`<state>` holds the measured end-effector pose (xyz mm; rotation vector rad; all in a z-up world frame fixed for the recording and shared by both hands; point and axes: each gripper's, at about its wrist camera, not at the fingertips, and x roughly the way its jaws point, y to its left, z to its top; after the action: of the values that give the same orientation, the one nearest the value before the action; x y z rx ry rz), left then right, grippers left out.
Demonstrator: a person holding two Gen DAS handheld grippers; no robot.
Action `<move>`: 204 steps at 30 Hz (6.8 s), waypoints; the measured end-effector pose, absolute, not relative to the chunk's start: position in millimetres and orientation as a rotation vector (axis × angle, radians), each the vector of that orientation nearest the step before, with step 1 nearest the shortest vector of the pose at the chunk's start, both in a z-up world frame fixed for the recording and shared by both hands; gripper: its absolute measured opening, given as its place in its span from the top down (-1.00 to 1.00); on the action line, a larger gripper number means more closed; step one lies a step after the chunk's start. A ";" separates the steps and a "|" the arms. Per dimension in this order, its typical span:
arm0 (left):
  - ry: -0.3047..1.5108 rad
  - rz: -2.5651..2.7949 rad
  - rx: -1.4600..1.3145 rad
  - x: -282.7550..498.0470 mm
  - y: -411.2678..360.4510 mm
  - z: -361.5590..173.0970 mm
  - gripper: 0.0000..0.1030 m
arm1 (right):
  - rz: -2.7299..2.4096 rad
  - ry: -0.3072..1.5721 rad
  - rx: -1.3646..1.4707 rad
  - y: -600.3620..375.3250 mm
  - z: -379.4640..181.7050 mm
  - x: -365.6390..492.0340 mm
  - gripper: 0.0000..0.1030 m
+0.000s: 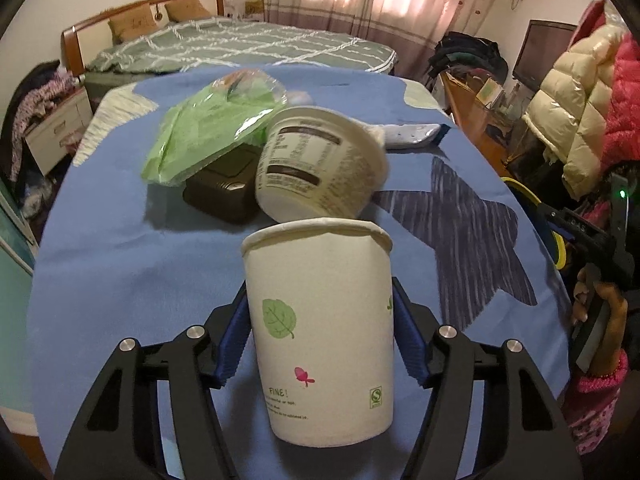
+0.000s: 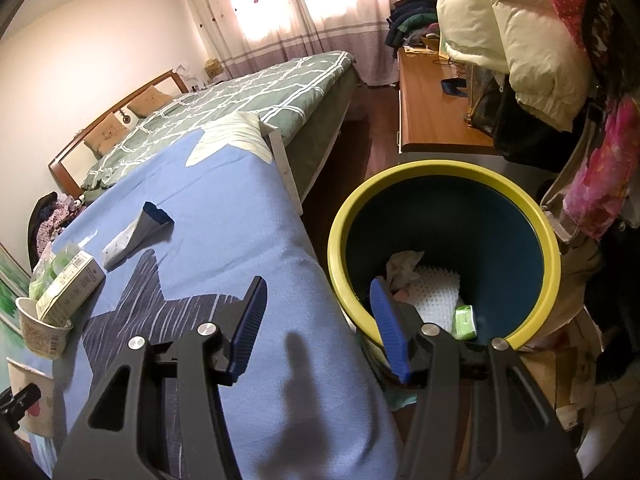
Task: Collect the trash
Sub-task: 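Carry the paper cup over the yellow bin and open the left tool, then return the left tool to the cover while the right tool grasps the milk carton, then carry the milk carton into the yellow bin and open the right tool, then grasp the white yogurt cup with the left tool and lift it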
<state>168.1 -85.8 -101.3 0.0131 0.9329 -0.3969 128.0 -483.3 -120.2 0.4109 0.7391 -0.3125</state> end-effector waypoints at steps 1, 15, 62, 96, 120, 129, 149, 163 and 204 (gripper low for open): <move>0.926 -0.400 0.018 162.8 -88.4 -98.7 -0.24 | -0.313 0.735 0.412 -483.5 -119.7 127.1 0.00; 0.879 -0.572 0.107 146.7 -181.7 -79.1 -0.24 | -0.351 0.668 0.419 -505.1 -109.5 95.8 0.00; 0.818 -0.886 0.357 159.2 -473.3 -74.6 -0.71 | -0.594 0.603 0.568 -635.8 -125.9 16.2 -0.07; 0.672 -0.066 -0.118 142.2 -6.8 -83.8 -0.85 | -0.092 0.733 0.185 -345.9 -80.5 218.6 -0.13; 0.702 -0.106 -0.092 153.5 -30.5 -93.4 -0.85 | -0.113 0.839 0.236 -364.2 -114.5 307.1 0.38; 0.702 -0.108 -0.087 154.3 -31.8 -93.3 -0.85 | -0.153 0.781 0.277 -378.1 -94.2 274.7 0.60; 0.717 -0.197 -0.037 152.9 -69.7 -91.7 -0.85 | -0.430 0.595 0.384 -491.2 -63.5 154.2 0.58; 0.723 -0.240 0.004 157.6 -92.6 -87.2 -0.85 | -0.673 0.607 0.482 -571.3 -90.7 125.8 0.38; 0.756 -0.434 0.168 231.5 -119.3 -109.9 -0.66 | -0.509 0.666 0.467 -517.2 -116.2 138.1 0.08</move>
<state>231.5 -119.3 -109.9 0.1683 0.7555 -0.4338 138.1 -517.2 -116.2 0.4669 0.6659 -0.5092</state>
